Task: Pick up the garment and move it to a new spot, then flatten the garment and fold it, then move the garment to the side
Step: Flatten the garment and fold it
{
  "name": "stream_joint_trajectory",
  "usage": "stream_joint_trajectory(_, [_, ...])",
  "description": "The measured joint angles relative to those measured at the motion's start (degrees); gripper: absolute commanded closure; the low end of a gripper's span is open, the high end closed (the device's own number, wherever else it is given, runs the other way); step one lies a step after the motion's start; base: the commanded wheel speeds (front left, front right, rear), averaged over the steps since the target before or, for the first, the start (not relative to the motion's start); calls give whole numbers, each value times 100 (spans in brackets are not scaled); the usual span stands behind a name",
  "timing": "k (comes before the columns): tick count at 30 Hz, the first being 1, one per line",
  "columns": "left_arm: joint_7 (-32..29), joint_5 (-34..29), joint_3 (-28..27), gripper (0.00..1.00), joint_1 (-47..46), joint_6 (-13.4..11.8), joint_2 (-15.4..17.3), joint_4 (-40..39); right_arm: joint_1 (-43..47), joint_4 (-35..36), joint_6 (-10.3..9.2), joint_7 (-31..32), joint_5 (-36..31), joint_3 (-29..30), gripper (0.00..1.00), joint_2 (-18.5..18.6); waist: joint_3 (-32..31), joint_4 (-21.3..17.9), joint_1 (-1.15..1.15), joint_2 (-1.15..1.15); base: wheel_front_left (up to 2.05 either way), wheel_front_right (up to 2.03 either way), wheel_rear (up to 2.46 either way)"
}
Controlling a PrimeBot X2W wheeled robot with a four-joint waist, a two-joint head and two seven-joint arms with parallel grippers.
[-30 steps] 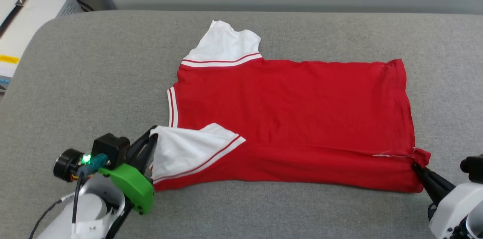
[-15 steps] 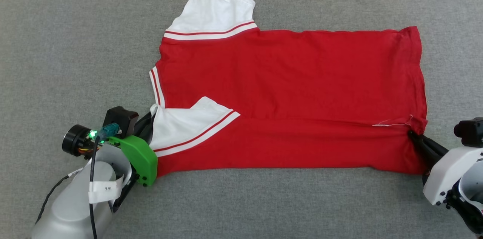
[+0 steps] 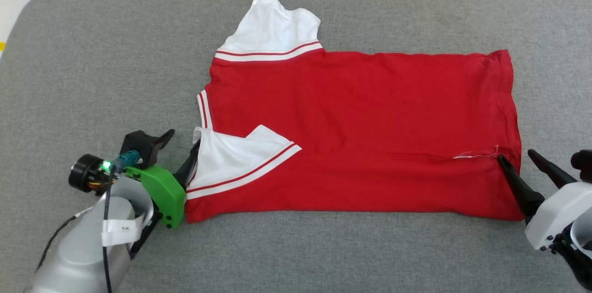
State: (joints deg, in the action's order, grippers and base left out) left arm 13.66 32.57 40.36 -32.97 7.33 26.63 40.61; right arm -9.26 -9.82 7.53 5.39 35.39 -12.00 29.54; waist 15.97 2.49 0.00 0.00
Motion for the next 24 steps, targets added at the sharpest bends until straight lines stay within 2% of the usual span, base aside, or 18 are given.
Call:
stream_joint_trajectory(3, [-32,71,-44,0,-21,-1,276,-214,201,278,0,-25,-81,230,0,-8,-163,50,0,0,0,0,0])
stream_joint_trajectory(6, [-352,234,-54,0,-96,0,539,-578,406,546,0,48,-157,422,0,-15,-324,101,0,0,0,0,0])
stream_joint_trajectory(7, [-893,482,-25,0,-216,0,781,-1059,552,800,0,152,-209,626,0,-41,-460,153,0,0,0,0,0])
stream_joint_trajectory(9, [-1427,745,45,0,-306,0,947,-1435,596,951,0,214,-263,764,0,-65,-530,195,0,0,0,0,0])
stream_joint_trajectory(16, [-3893,2156,408,0,-502,0,1248,-2426,648,1138,0,409,-410,913,0,-225,-593,295,0,0,0,0,0])
stream_joint_trajectory(20, [-4803,2499,610,0,-548,0,1328,-2643,645,1128,0,454,-445,853,0,-280,-551,262,0,0,0,0,0])
stream_joint_trajectory(24, [-5226,2668,816,0,-543,0,1319,-2616,560,1059,0,480,-445,720,0,-326,-476,194,0,0,0,0,0])
